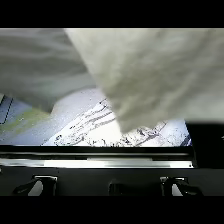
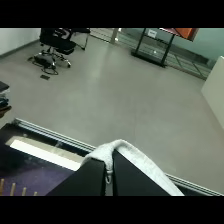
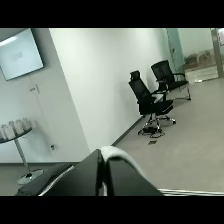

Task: Fold the clothes and pants, and hang the long-sleeved shirts on hangers.

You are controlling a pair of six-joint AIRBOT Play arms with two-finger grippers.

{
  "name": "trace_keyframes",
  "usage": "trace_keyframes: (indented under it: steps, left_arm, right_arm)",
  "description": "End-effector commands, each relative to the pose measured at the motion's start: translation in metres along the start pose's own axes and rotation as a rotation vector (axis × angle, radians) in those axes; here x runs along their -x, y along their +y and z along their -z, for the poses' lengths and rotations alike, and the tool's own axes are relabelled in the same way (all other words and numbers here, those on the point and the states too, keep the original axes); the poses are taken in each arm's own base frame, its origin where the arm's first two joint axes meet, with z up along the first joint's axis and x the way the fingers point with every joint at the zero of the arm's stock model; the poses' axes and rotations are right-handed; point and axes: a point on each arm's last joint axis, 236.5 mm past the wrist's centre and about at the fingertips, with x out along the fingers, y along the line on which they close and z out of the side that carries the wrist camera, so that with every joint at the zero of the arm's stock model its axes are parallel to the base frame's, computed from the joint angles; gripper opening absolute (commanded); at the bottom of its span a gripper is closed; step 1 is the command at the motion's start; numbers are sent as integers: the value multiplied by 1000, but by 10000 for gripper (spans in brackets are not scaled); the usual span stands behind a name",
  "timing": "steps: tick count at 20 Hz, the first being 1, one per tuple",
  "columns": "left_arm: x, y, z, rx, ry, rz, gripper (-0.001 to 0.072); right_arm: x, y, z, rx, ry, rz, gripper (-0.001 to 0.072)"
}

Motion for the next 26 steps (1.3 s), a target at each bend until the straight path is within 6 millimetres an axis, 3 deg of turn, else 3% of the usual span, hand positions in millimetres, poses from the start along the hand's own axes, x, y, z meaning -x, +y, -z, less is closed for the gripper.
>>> trace_keyframes:
  steps: [1,4,6,9,10,14,16,18,21,24,26]
  left_arm:
    - [2,19,15,10,48,-74,14]
    - [-54,31,55,-58,208,-62,13]
    - [-103,39,100,-46,366,-26,13]
    - [-189,60,199,-2,639,4,14]
    - [-215,67,241,5,733,6,13]
    - [-292,83,407,12,1001,15,14]
    - [-326,93,467,29,1010,1,13]
    - [-353,101,510,42,991,-10,13]
    - [-376,107,546,43,979,-12,12]
    - [-374,110,559,42,1006,-14,13]
    - [-357,107,564,40,1082,-12,13]
  right_arm:
    - [-2,-11,-2,-44,-7,37,50]
    - [-48,-82,77,-183,275,136,50]
    - [-75,-139,143,-294,463,211,50]
    - [-109,-220,228,-397,628,296,50]
    - [-119,-241,257,-428,671,315,50]
    - [-168,-308,380,-390,802,402,50]
    - [-185,-349,435,-374,808,486,50]
    - [-194,-385,473,-439,774,553,50]
    - [-202,-422,508,-445,726,606,50]
    - [-198,-441,519,-422,714,658,50]
    - [-181,-452,519,-473,747,725,50]
